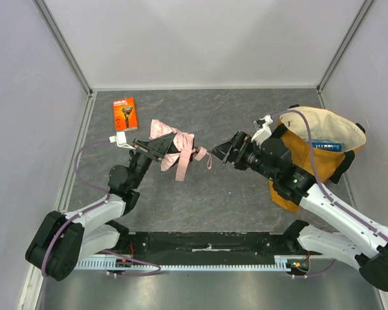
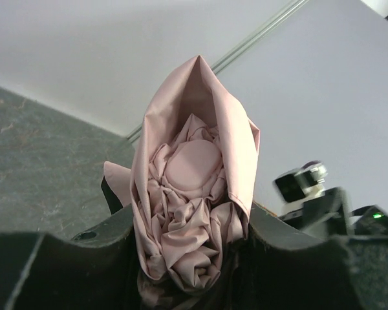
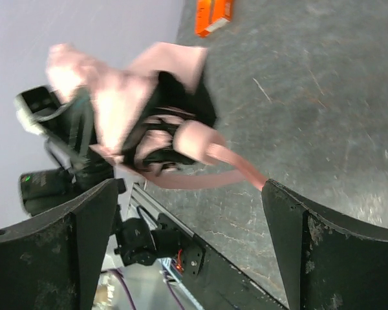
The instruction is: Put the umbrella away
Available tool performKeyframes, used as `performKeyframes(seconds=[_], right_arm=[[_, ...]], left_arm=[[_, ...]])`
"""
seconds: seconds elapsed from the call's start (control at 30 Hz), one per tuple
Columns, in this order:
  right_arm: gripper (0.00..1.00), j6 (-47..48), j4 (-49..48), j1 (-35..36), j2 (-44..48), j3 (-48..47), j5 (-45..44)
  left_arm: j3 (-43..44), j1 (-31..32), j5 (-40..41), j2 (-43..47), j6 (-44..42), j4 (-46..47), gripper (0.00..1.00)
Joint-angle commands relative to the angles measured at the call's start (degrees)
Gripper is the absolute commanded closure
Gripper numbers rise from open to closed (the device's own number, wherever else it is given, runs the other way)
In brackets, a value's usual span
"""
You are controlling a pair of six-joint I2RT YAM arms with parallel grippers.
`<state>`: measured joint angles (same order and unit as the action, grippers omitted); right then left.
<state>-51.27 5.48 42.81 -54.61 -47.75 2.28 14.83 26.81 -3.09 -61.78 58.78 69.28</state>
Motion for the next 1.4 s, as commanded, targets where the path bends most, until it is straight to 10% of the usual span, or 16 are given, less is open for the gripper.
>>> performKeyframes(seconds=[0.0, 0.3, 1.0, 1.37], right_arm=[[0.03, -17.7, -0.81, -2.64, -0.32, 5.9, 4.8], [0.15, -57.96, -50.71, -2.2, -9.54, 26.21, 17.76], [0.22, -83.46, -72.08, 8.34, -36.78, 15.32, 8.0], [0.15, -83.73, -72.1, 8.35, -30.91, 26.74, 0.18]], left_arm=[[6.34, -0.09, 1.42, 0.61, -4.47, 26.09, 0.98], [12.85, 0.09, -0.6, -0.98, -3.94, 26.09, 0.98], [14.26, 0.61, -0.42, -0.63, -2.45, 26.09, 0.98], [14.0, 0.7, -1.12, 0.96, -1.66, 26.09, 0.98]])
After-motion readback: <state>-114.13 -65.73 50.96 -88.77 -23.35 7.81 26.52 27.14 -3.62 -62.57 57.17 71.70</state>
